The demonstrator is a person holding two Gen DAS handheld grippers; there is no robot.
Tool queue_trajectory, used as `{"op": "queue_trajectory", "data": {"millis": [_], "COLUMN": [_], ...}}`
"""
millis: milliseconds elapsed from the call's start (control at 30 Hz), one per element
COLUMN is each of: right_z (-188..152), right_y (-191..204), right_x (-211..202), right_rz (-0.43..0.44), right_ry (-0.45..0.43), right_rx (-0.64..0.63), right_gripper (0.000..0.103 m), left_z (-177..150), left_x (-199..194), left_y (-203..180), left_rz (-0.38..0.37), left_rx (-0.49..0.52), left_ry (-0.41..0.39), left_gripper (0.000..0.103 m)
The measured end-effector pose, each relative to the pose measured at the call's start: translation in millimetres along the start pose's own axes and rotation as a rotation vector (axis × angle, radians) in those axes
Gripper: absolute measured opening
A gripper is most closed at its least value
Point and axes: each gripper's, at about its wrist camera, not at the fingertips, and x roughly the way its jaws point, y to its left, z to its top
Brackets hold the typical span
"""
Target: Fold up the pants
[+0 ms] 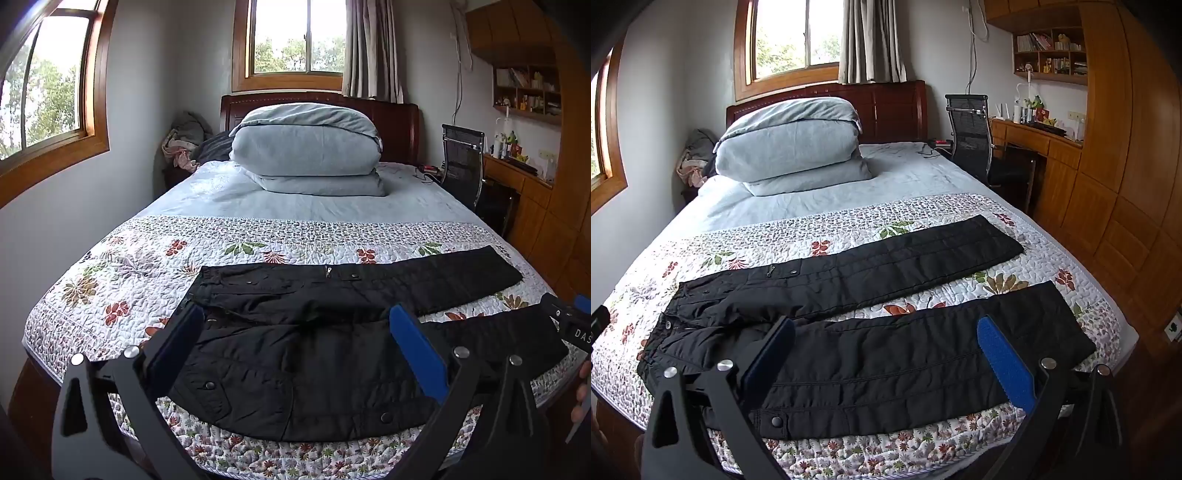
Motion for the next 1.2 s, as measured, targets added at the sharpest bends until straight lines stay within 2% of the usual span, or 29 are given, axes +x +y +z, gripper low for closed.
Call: {"op": "queue_trajectory", "data": {"millis": [533,633,800,1200], "right_z": [2.1,2.1,1.2,0.4], "right_y": [-6.7,-7.3,-2.6,-4.5], "right_x": [4.2,4.4,4.7,6.7], "right_rz": [0.051,0.048,-0.004,0.003], "right_ry": [0.006,0.008,0.005,0.01], "right_rx": [0.047,0.049,0.022,0.028], "right_gripper": [0.1,0.1,0.1,0.1], "left_z": [4.5,6.4,5.2,3.6], "left_x": [1.4,2.8,3.1,5.0], "left_y": [1.5,1.4,4.9,1.8], "left_rz": [0.003,0.004,0.005,0.006], "left_rx": [0.002,0.004,0.003,0.008], "left_ry": [-0.007,-0.006,-0.005,-0.003], "left_gripper": [0.101,0.101,0.101,0.101]}}
